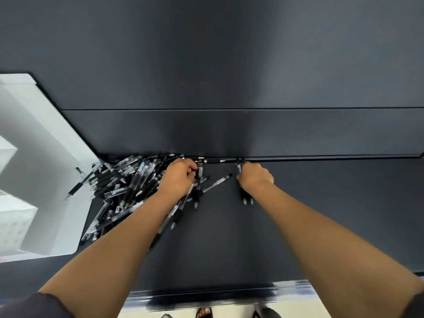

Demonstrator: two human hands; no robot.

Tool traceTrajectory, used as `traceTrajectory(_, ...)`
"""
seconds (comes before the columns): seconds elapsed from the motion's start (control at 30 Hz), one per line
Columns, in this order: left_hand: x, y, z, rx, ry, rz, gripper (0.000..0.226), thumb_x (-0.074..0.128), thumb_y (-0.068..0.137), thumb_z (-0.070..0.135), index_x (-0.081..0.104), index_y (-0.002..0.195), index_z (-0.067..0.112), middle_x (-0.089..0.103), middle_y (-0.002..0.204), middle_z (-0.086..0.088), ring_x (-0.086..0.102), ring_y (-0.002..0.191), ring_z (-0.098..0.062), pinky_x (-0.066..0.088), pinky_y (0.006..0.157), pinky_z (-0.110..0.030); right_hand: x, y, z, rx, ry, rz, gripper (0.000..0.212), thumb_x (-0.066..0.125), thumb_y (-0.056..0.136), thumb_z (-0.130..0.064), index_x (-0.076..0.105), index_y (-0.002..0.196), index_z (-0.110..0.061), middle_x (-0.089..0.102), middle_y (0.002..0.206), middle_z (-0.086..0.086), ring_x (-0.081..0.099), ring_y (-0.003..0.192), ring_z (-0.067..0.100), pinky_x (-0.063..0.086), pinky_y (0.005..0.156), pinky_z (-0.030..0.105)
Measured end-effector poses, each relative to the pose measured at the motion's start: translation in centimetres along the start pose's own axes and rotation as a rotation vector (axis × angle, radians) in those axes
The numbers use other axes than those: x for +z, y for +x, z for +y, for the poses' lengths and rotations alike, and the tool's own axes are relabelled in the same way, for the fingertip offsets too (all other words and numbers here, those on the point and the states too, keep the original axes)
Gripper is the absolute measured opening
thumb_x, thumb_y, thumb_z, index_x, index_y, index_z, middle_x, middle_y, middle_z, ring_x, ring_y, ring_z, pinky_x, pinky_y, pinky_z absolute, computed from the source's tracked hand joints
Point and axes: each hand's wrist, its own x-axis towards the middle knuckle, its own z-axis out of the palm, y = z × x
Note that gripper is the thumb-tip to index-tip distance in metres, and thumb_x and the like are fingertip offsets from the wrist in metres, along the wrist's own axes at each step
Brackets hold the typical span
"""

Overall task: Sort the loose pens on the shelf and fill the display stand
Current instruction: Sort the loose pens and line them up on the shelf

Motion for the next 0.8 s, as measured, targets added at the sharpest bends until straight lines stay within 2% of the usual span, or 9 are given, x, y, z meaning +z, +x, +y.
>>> traceTrajectory(0.07, -0.2, -0.1, -0.1, -0.003, 0.009, 0.0, 0.026, 0.05, 0.09, 0.002, 0.061, 0.112, 0.008, 0.056, 0.107, -0.011, 0.047, 0.083, -0.013, 0.037, 0.075, -0.02, -0.2, -0.4, -0.5, -0.074, -0.072, 0.094, 0.037, 0.051, 0.095, -0.032, 0.047, 0.126, -0.011, 0.047, 0.126, 0.012, 0.058, 0.104, 0.034, 0.04, 0.065, 0.034)
traceTrajectory(0.13, -0.4, -0.3, -0.2, -0.007, 0.034, -0.011, 0.025, 0.05, 0.09, 0.002, 0.059, 0.113, 0.008, 0.056, 0.111, -0.011, 0.052, 0.088, -0.018, 0.04, 0.075, -0.024, -0.6, -0.9, -1.5, -0.187, -0.009, 0.145, 0.03, 0.05, 0.095, -0.028, 0.048, 0.122, -0.013, 0.047, 0.122, 0.011, 0.059, 0.1, 0.035, 0.041, 0.065, 0.035)
traceTrajectory(0.23, -1.0, -0.7, -0.6, -0.017, 0.091, -0.007, 0.025, 0.053, 0.09, 0.004, 0.058, 0.114, 0.009, 0.056, 0.114, -0.01, 0.055, 0.101, -0.024, 0.044, 0.078, -0.029, -1.0, -1.6, -3.5, -0.362, 0.101, 0.04, 0.025, 0.049, 0.095, -0.027, 0.055, 0.116, -0.017, 0.053, 0.12, 0.009, 0.057, 0.106, 0.033, 0.045, 0.08, 0.039)
traceTrajectory(0.33, -1.7, -1.5, -1.5, -0.041, 0.178, 0.014, 0.026, 0.056, 0.088, 0.009, 0.058, 0.115, 0.011, 0.056, 0.115, -0.01, 0.051, 0.108, -0.028, 0.047, 0.087, -0.039, -1.0, -2.3, -5.4, -0.448, 0.104, -0.068, 0.02, 0.048, 0.092, -0.019, 0.064, 0.103, -0.023, 0.062, 0.113, 0.003, 0.059, 0.104, 0.028, 0.049, 0.083, 0.037)
traceTrajectory(0.5, -2.4, -2.4, -2.9, -0.06, 0.392, -0.034, 0.033, 0.06, 0.088, 0.027, 0.057, 0.118, 0.014, 0.052, 0.118, -0.007, 0.045, 0.117, -0.028, 0.041, 0.092, -0.037, -0.4, -2.7, -7.7, -0.396, 0.13, -0.19, 0.025, 0.05, 0.088, -0.013, 0.072, 0.096, -0.024, 0.065, 0.114, 0.003, 0.061, 0.104, 0.026, 0.051, 0.091, 0.04)
traceTrajectory(0.63, -2.2, -2.3, -3.3, -0.072, 0.495, -0.049, 0.031, 0.057, 0.089, 0.032, 0.058, 0.114, 0.012, 0.052, 0.12, -0.008, 0.045, 0.119, -0.028, 0.04, 0.094, -0.037, -0.1, -2.7, -8.4, -0.341, 0.189, -0.192, 0.024, 0.053, 0.086, -0.012, 0.073, 0.096, -0.018, 0.067, 0.111, 0.004, 0.062, 0.102, 0.025, 0.051, 0.092, 0.04)
traceTrajectory(0.73, -2.4, -2.0, -3.1, -0.088, 0.456, -0.007, 0.028, 0.053, 0.092, 0.03, 0.055, 0.111, 0.011, 0.057, 0.116, -0.01, 0.05, 0.114, -0.03, 0.039, 0.093, -0.04, 0.0, -2.5, -8.7, -0.315, 0.243, -0.174, 0.022, 0.053, 0.084, -0.012, 0.074, 0.09, -0.017, 0.069, 0.104, 0.005, 0.064, 0.097, 0.024, 0.053, 0.089, 0.04)
traceTrajectory(0.8, -3.0, -1.9, -3.1, -0.094, 0.35, 0.09, 0.024, 0.049, 0.094, 0.03, 0.048, 0.109, 0.011, 0.064, 0.101, -0.01, 0.057, 0.103, -0.032, 0.038, 0.09, -0.042, 0.3, -2.2, -9.2, -0.274, 0.313, -0.183, 0.019, 0.056, 0.084, -0.013, 0.074, 0.088, -0.014, 0.07, 0.096, 0.007, 0.065, 0.092, 0.023, 0.054, 0.087, 0.038)
